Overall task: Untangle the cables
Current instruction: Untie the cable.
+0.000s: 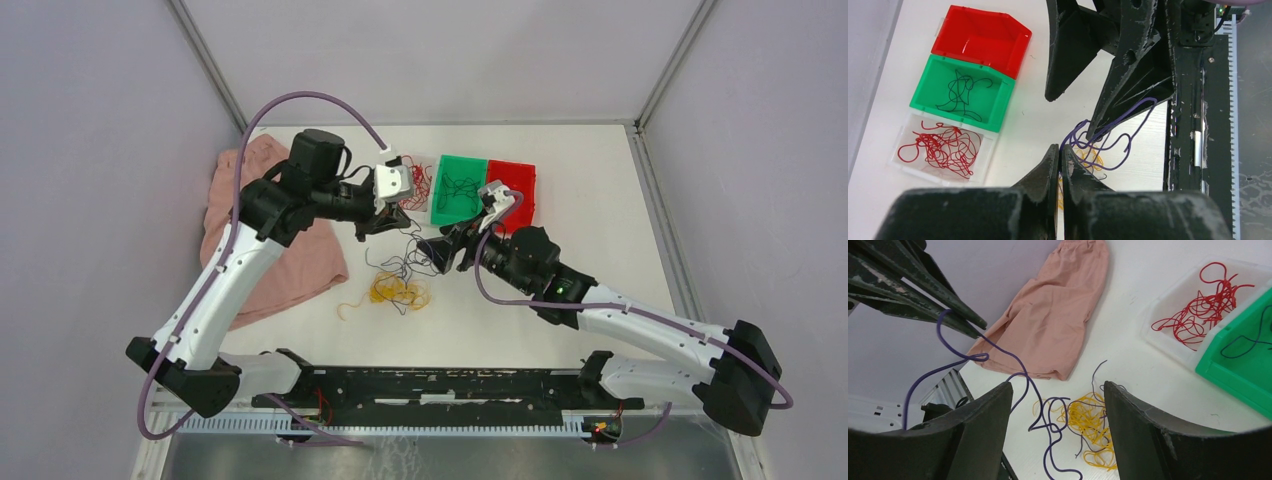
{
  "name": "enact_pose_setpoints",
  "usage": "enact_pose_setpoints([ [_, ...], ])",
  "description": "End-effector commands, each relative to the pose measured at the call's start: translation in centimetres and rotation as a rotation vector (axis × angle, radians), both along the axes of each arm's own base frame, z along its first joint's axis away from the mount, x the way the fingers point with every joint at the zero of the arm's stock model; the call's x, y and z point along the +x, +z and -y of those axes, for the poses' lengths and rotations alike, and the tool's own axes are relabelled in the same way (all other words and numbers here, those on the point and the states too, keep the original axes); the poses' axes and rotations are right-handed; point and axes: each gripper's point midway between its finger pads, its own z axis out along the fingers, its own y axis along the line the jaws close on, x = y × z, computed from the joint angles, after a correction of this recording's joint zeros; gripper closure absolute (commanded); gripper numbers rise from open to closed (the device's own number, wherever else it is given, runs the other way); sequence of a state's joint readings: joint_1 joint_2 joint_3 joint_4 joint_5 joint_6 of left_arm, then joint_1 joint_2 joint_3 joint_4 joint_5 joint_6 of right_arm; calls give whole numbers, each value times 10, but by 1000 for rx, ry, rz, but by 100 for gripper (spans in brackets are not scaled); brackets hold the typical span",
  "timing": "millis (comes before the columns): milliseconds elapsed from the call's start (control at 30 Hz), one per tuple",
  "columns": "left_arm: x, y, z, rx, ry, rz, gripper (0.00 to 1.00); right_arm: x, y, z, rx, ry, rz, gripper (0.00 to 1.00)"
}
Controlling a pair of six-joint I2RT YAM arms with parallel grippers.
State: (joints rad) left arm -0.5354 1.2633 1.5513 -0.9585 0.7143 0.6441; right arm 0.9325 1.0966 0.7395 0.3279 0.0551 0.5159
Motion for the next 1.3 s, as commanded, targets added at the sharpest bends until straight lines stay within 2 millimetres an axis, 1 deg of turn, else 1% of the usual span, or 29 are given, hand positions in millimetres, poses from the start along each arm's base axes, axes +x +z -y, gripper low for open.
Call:
enact_pose_setpoints([
  [0, 6, 10, 3, -23, 2, 76, 93, -5, 35, -6, 84, 44, 41, 26],
  [100, 3, 9, 8, -32, -13, 55, 93, -6, 40, -14, 106, 76, 41, 27],
  [200, -1, 11, 11, -47, -34, 43, 93, -7, 42, -27, 125, 117, 23, 27],
  [367, -12, 26, 17, -98, -78, 25, 94, 1, 33, -46, 131, 140, -11, 28],
  [500, -21, 40, 20, -141, -115, 22, 95, 10, 18, -51, 115, 115, -41, 29],
  [600, -28, 57, 22, -179, -143, 28, 95, 18, 0, -47, 72, 64, -62, 31],
  [733, -38, 80, 23, -227, -176, 48, 96, 24, -33, -37, 15, 12, -98, 31],
  [833, -45, 98, 23, -265, -192, 58, 96, 28, -52, -30, 3, -17, -135, 31],
  [933, -46, 118, 24, -302, -187, 82, 96, 32, -73, -21, -16, -45, -166, 32],
  [1067, -44, 151, 21, -353, -163, 171, 97, 37, -102, -4, -27, -101, -220, 32],
  [1167, -43, 172, 18, -385, -146, 239, 97, 41, -115, 9, -27, -142, -245, 32],
  [1233, -41, 178, 19, -400, -133, 255, 97, 42, -120, 16, -29, -164, -255, 32],
  [1267, -39, 178, 19, -401, -129, 254, 97, 44, -121, 19, -30, -171, -258, 32],
])
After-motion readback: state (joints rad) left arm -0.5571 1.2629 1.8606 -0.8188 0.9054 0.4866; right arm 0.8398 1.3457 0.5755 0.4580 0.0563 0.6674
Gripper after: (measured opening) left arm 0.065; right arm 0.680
